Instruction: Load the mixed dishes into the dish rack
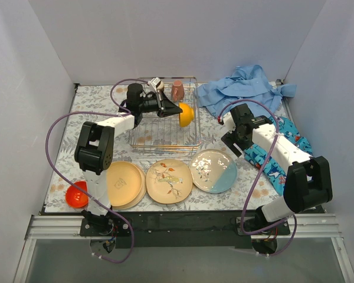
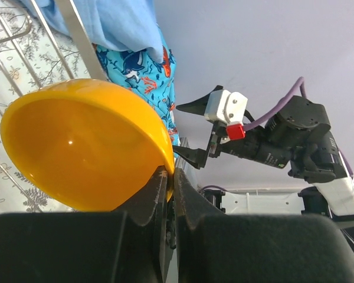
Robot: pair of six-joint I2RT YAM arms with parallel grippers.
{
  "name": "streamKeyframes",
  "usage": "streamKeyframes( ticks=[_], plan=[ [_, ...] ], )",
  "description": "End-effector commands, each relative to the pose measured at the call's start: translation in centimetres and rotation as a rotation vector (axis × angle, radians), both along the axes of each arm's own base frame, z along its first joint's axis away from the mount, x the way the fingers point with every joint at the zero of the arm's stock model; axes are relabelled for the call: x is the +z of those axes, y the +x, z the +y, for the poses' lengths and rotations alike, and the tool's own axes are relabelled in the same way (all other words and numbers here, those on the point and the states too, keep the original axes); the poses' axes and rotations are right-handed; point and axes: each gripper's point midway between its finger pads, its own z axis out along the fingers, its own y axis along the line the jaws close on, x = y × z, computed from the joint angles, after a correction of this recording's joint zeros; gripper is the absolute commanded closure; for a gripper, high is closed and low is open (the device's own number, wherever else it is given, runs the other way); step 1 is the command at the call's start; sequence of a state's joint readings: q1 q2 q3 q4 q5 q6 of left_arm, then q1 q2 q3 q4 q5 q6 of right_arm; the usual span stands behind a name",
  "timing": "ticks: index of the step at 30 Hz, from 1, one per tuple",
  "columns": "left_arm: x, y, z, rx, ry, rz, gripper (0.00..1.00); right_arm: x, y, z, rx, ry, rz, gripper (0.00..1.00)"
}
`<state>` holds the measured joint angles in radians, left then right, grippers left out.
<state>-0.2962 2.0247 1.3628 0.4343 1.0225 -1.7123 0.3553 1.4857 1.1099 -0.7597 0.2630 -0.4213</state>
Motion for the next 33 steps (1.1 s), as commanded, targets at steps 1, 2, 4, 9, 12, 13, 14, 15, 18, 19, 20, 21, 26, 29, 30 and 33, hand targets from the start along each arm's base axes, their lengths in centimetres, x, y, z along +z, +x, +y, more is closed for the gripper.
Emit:
streamKeyframes(
  ticks=[1,2,4,9,12,13,14,15,18,19,20,21,26,29,30,33],
  plan=[
    [0.1,0.3,-0.4,0.014,0.036,0.000,1.00,0.9,1.0,0.3,-0.011,0.013,-0.027,0.14],
    [-0.5,0.1,-0.3,0.015,0.046,0.024,1.00,0.8,0.9,0.3,-0.010,0.013,-0.024,0.14],
    [-1.1,-0.2,-0.4,0.001,0.049,0.041,1.00,0.7,0.8,0.3,-0.010,0.011,-0.019,0.14],
    [-2.7,-0.6,-0.5,-0.020,0.056,0.080,1.00,0.3,0.6,0.2,-0.010,0.008,-0.006,0.14],
    [-3.2,-0.7,-0.6,-0.038,0.058,0.092,1.00,0.1,0.7,0.2,-0.009,0.007,-0.001,0.14],
    [-3.5,-0.7,-0.6,-0.037,0.063,0.097,1.00,0.2,0.7,0.3,-0.008,0.007,-0.002,0.14],
    [-3.6,-0.8,-0.7,-0.039,0.067,0.102,1.00,0.0,0.7,0.3,-0.007,0.007,0.002,0.14],
    [-3.8,-0.8,-0.7,-0.040,0.069,0.107,1.00,0.1,0.9,0.4,-0.007,0.009,0.000,0.14],
    [-4.4,-1.0,-0.5,-0.042,0.081,0.130,1.00,0.0,1.1,0.4,-0.008,0.010,0.003,0.14],
    [-4.6,-1.0,-0.5,-0.046,0.084,0.133,1.00,0.1,1.2,0.5,-0.006,0.011,0.001,0.14],
    [-4.8,-1.2,-0.4,-0.044,0.091,0.147,1.00,-0.1,1.1,0.5,-0.005,0.009,0.005,0.14],
    [-4.9,-1.3,-0.4,-0.046,0.095,0.153,1.00,0.0,1.2,0.5,-0.005,0.010,0.002,0.14],
    [-5.6,-1.3,1.0,-0.028,0.126,0.181,0.98,-0.1,1.2,0.6,-0.003,0.013,0.002,0.14],
    [-5.4,-0.6,2.2,0.010,0.183,0.142,0.83,-0.1,1.3,0.7,-0.002,0.016,0.001,0.14],
    [-4.6,-0.5,2.5,0.027,0.199,0.113,0.79,-0.1,1.3,0.7,-0.003,0.019,0.002,0.14],
    [-3.6,-0.2,2.9,0.040,0.252,0.033,0.60,-0.2,1.4,0.8,-0.001,0.020,0.004,0.14]
  ],
)
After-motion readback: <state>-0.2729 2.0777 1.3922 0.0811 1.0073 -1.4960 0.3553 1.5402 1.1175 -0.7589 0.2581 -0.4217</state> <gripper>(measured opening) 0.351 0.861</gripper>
